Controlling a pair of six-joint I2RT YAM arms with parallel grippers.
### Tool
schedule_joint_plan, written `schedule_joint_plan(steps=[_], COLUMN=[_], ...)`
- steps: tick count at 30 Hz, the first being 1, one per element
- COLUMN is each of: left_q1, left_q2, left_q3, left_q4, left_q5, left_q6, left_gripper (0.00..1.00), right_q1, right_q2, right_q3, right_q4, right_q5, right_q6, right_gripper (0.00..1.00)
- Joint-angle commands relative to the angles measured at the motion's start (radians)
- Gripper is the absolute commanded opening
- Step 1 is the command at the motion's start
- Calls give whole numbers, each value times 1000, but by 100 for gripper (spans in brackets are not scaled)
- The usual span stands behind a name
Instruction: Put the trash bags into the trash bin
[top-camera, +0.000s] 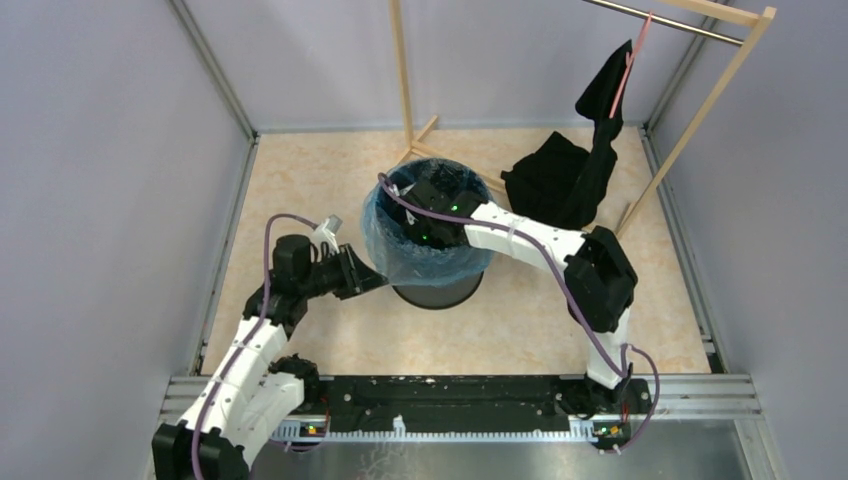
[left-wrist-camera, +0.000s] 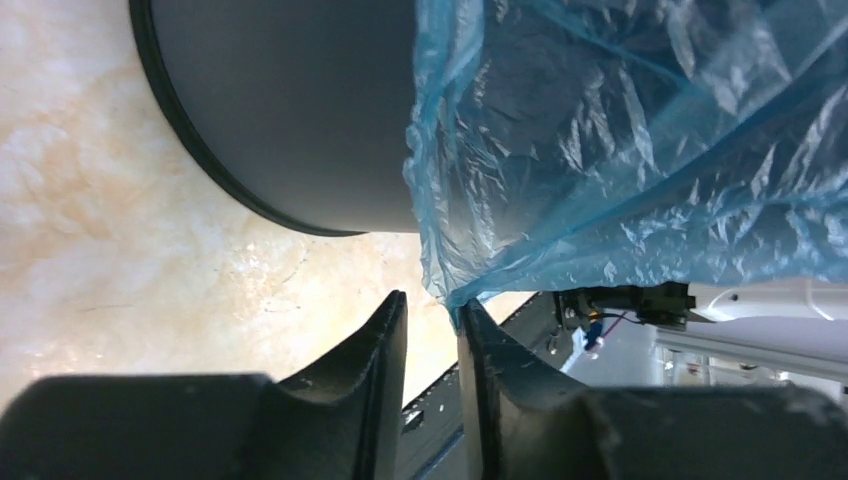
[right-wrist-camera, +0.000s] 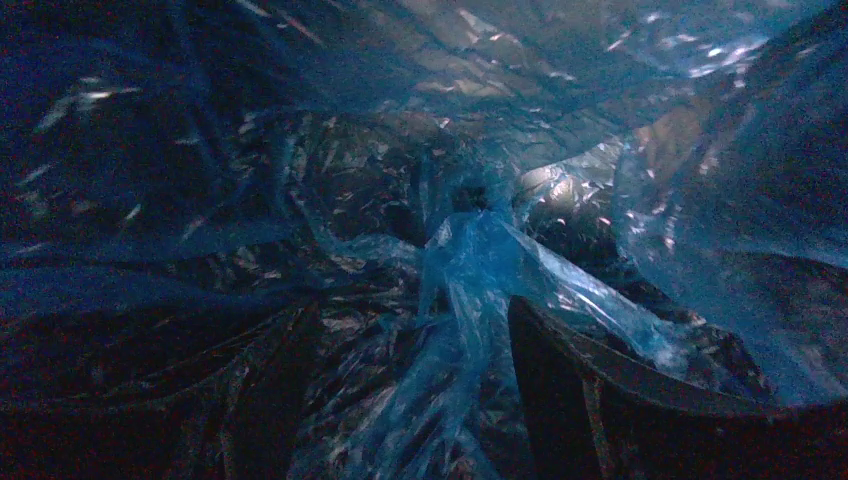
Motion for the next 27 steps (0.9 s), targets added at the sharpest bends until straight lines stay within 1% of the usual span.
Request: schedule_joint_plan(steps=[1, 5, 7, 9, 11, 12, 14, 15, 16, 17, 18, 19, 20, 21, 24, 27], left_q1=[3, 3, 3, 5, 3, 5, 5, 5, 5, 5, 5, 6, 7, 9, 22, 51], left_q2=[-37, -58, -72, -95, -125, -137, -144, -134, -115, -92, -63, -34, -1, 36, 130, 166], left_q3=[80, 111, 135, 152, 160, 166, 205, 238, 275, 314, 348, 375, 393, 408, 433, 422], left_q4=[-66, -130, -182, -219, -236, -235, -239, -248, -260, -270, -274, -268, -251, -235, -183, -124], left_q5=[-85, -138, -173, -204, -255, -283, -338, -370, -413, -451, -480, -484, -471, -449, -376, -345], left_q6=[25, 38, 45, 42, 30, 29, 56, 79, 104, 125, 142, 156, 159, 154, 130, 116], left_gripper=[36, 52, 62, 67, 69, 68, 47, 40, 39, 40, 45, 60, 69, 74, 76, 78], right_q1=[1, -12, -24, -37, -49, -55, -63, -65, -65, -65, -65, -65, -65, -65, -64, -63], right_q2=[-64, -78, -76, -77, -83, -87, -98, -104, -107, -111, -113, -112, -109, -105, -103, -133], right_q3=[106, 131, 144, 148, 142, 136, 119, 106, 90, 68, 43, 16, -7, -29, -96, -180], right_q4=[-99, -111, -119, -119, -110, -104, -85, -74, -61, -44, -20, 5, 26, 48, 120, 240], right_q5=[3, 10, 13, 10, 3, -1, -16, -21, -25, -30, -53, -73, -93, -115, -165, -225], right_q6=[-8, -3, -4, -4, -2, -2, 1, 2, 6, 12, 20, 27, 36, 45, 83, 129], right_gripper=[70, 71, 69, 66, 64, 61, 53, 49, 45, 41, 38, 37, 36, 36, 36, 37])
